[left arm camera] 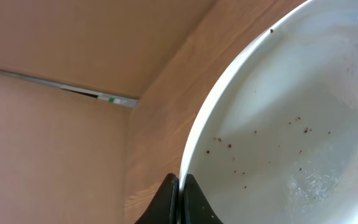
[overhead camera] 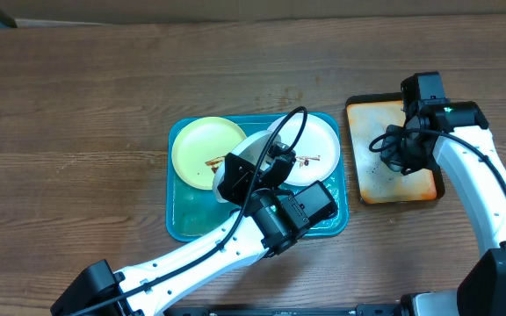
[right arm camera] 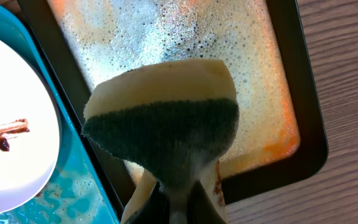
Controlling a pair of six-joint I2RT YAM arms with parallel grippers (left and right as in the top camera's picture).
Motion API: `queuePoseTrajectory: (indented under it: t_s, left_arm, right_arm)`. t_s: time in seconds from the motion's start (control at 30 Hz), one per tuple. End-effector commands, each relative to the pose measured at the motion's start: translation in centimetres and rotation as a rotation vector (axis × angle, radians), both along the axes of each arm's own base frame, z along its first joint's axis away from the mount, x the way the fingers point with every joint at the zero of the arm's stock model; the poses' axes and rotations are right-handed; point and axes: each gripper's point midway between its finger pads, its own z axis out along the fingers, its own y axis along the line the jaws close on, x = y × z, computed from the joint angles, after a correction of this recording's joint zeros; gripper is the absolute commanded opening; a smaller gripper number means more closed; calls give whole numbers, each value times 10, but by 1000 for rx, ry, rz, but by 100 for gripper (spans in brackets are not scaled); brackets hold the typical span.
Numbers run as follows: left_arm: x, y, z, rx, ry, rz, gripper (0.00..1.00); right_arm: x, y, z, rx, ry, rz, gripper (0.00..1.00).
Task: Clean dirty plates on tray and stack at the side
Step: 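Carry the cleaned white plate left off the tray and set it down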
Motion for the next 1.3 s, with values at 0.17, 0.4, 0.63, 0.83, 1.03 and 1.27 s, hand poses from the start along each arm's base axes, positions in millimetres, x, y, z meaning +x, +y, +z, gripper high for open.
queuePoseTrajectory:
  t_s: [0.17, 0.4, 0.63, 0.83, 1.03, 1.27]
  left_arm:
    - [1, 32, 9, -298, 75, 129, 4]
    - [7, 106, 4, -643, 185, 368, 4]
    - [10, 176, -24, -893, 265, 631, 4]
    - [7, 243, -42, -1047, 222, 861, 4]
    - [-2, 307, -69, -1080, 164, 1072, 4]
    - [-9, 346, -105, -1125, 162, 1223, 4]
  right_arm:
    - [3, -1, 4, 4, -13, -3, 4]
    - [3, -1, 4, 4, -12, -3, 4]
    - [2, -1, 4, 4, -9, -2, 4]
    - [1, -1, 4, 3, -5, -2, 4]
    - [1, -1, 4, 3, -4, -2, 4]
    - [0, -1, 3, 3, -1, -2, 4]
